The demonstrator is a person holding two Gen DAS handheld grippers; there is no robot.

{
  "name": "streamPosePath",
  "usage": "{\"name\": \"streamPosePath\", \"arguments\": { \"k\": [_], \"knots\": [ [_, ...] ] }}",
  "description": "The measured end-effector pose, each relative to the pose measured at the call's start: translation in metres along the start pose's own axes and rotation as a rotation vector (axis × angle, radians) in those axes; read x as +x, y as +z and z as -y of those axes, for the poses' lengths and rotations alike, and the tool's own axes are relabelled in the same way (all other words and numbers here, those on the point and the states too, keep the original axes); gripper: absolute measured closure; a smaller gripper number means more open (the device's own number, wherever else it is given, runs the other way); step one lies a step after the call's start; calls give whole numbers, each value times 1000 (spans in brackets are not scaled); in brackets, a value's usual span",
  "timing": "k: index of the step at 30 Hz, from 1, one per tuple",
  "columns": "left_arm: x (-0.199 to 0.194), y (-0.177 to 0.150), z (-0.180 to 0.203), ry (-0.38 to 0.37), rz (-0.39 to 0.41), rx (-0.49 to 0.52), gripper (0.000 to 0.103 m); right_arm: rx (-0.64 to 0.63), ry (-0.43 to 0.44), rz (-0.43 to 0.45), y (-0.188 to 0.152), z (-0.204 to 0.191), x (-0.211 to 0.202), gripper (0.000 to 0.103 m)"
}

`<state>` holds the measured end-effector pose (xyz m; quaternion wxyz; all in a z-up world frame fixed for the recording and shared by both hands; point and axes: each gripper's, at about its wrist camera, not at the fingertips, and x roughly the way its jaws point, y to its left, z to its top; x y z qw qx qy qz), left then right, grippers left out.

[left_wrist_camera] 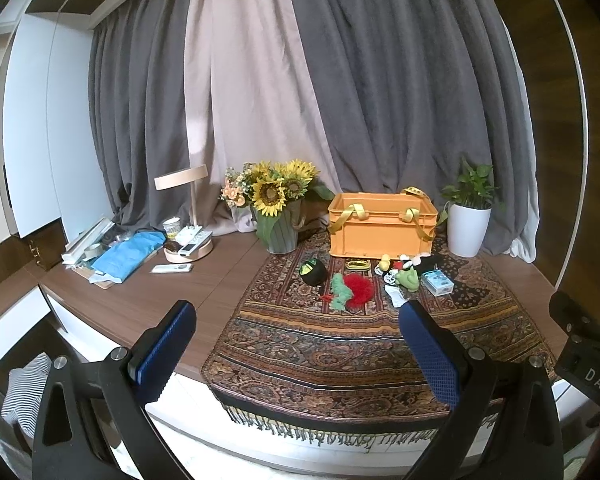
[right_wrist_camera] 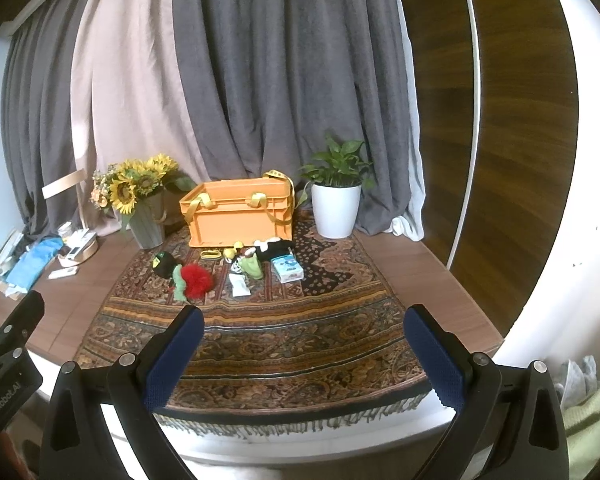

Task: Organize soft objects

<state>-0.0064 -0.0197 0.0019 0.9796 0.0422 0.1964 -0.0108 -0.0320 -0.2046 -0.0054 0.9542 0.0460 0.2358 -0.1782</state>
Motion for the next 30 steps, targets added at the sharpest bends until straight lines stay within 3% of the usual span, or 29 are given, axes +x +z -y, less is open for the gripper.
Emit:
{"name": "streamPosePath", "arguments": {
  "k": [30],
  "knots": [
    [1,1,1,-5,-2,0,0,2,2,-5,2,2,5,2]
  ]
}}
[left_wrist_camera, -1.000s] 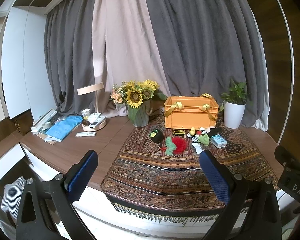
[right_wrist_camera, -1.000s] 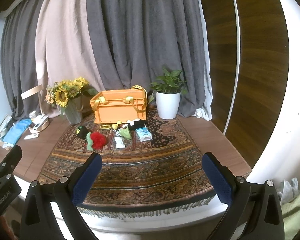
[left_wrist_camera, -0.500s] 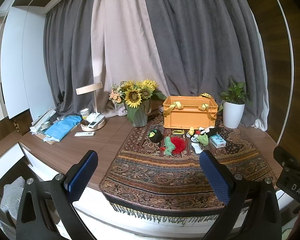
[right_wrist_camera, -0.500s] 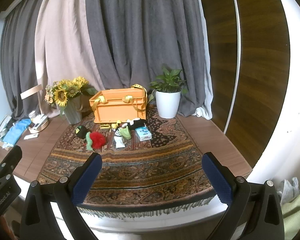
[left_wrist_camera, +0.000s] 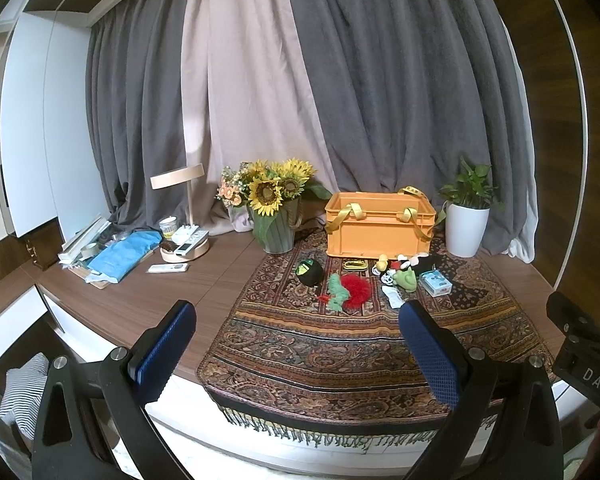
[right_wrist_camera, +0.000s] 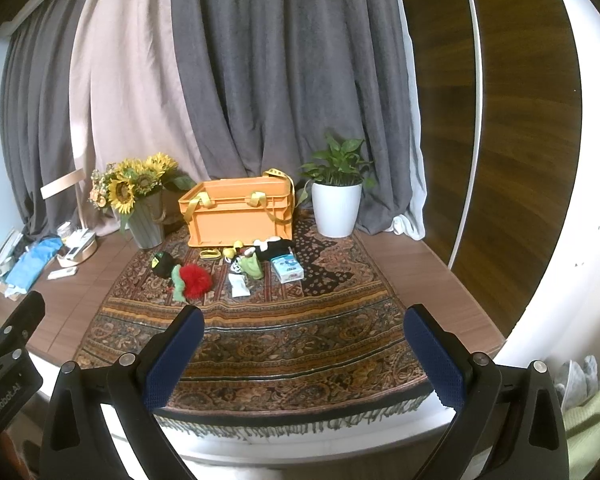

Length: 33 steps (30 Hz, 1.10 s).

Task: Organize soft objects

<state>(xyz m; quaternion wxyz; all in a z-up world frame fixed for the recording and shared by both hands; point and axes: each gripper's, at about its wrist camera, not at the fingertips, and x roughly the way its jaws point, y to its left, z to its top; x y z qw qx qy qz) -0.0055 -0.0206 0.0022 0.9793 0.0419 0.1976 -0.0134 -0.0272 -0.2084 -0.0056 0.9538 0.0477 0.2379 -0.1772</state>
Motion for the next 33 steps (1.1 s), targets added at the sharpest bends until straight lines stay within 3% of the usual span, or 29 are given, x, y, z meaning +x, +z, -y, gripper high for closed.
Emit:
{"name": "streamPosePath", "arguments": {
  "k": [19,27,33],
  "knots": [
    [5,1,14,-8,4,0,0,0,0,-3,1,-1,3,2],
    [21,1,18,-16,-22,17,0,16,15,-20,0,-1,13,2],
    [54,5,22,-10,-47,43,0,13,36,-59,3,-5,45,2]
  ]
}}
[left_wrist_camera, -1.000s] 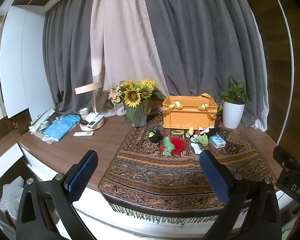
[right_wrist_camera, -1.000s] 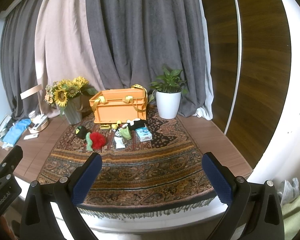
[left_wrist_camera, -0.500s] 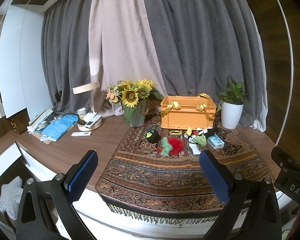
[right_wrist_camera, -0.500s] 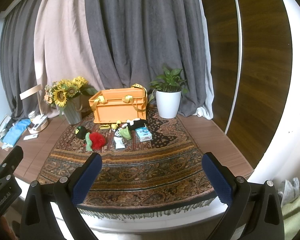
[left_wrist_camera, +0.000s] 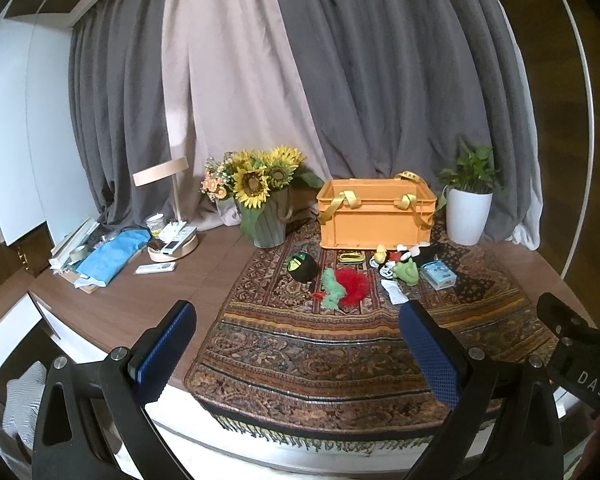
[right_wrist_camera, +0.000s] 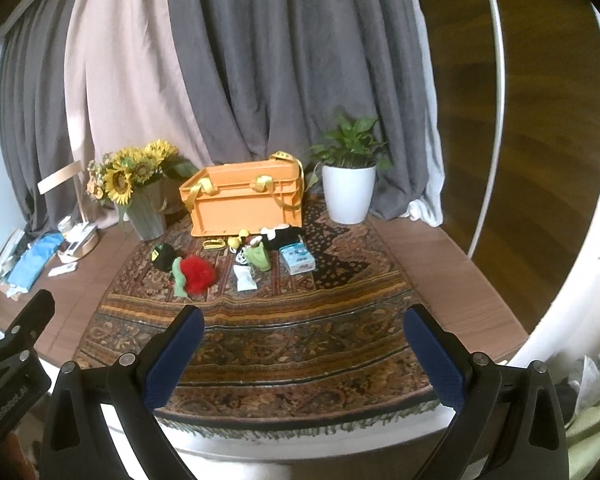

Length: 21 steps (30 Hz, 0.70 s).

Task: Organize soft objects
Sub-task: 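Grasp the red-green fluffy toy with the left tool while the right tool grasps the green plush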

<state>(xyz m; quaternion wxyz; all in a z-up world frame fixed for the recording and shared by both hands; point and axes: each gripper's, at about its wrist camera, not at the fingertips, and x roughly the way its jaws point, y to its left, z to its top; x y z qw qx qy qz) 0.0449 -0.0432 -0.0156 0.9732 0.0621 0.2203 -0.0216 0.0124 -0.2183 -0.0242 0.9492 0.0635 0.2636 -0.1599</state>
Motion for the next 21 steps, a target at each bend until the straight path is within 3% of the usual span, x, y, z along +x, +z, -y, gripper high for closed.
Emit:
{"name": "streamPosePath", "arguments": {
  "k": [10,14,21],
  "knots": [
    [90,22,6,-55,-12,56,0,-18,15,-50,32,-25,87,2],
    [129,28,13,-87,-60,107,0,-59,-4,-75,40,-38,118,3],
    [184,32,21,-126,-150,105,0,-57,32,-154,50,-46,173,6]
  ]
}}
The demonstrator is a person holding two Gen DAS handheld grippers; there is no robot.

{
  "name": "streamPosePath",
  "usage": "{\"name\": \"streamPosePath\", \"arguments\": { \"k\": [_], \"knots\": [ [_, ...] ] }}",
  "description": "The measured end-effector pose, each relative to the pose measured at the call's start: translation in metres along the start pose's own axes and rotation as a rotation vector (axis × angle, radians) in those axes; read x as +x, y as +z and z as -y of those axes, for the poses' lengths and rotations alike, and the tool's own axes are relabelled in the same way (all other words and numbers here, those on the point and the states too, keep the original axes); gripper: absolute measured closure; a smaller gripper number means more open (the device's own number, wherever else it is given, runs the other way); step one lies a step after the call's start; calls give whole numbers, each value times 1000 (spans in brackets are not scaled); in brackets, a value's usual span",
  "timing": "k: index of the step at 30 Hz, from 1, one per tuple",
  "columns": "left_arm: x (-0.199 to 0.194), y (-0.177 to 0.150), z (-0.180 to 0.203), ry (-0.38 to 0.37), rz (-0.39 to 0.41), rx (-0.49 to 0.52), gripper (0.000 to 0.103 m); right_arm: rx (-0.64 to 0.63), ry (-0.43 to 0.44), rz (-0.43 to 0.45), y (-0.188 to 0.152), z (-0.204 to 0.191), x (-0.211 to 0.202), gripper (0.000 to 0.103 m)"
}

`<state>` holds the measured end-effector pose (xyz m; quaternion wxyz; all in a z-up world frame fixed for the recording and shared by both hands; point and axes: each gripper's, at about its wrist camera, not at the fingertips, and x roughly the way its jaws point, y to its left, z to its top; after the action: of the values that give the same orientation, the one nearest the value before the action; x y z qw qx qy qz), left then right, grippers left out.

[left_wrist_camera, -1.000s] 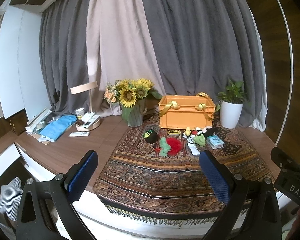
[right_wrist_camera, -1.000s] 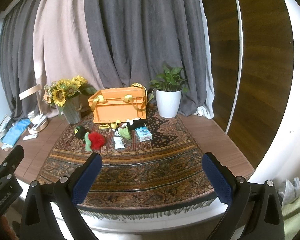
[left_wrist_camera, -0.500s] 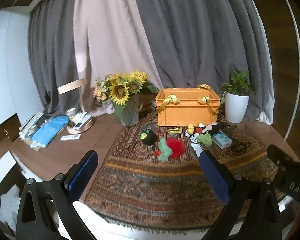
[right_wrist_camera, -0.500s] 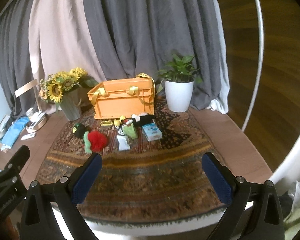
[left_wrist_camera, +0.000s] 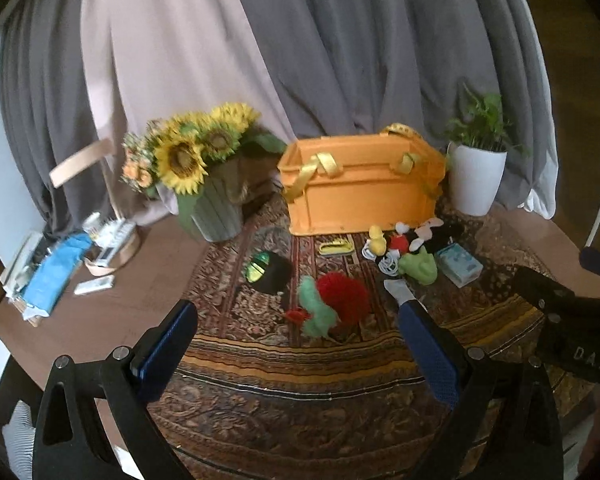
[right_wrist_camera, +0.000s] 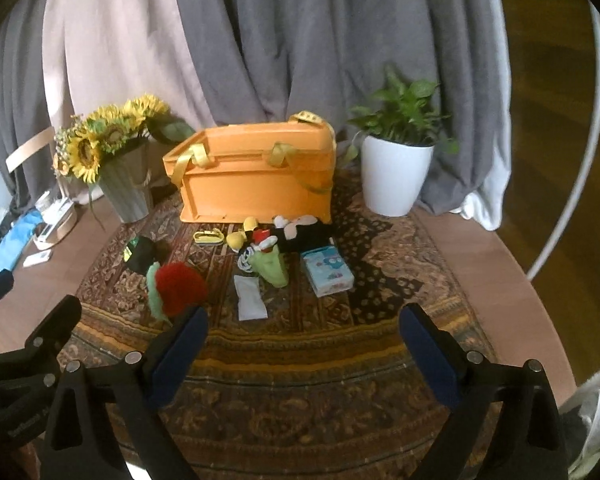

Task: Organize soft objects
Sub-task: 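Grasp the red-green fluffy toy with the left tool while the right tool grasps the green plush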

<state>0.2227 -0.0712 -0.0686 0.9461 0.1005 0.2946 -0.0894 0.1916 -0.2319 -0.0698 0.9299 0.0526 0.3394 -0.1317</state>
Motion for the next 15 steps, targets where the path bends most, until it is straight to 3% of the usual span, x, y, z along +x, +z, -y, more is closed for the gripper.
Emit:
{"name": "streamPosePath", "arguments": {
  "k": [9,15],
  "knots": [
    [47,15,11,-2,-81,24,2,-100,116,-74,28,-7,66,13],
    [95,13,10,-20,-180,-16,4,-172,176,-113,39,-18,110,19]
  ]
}}
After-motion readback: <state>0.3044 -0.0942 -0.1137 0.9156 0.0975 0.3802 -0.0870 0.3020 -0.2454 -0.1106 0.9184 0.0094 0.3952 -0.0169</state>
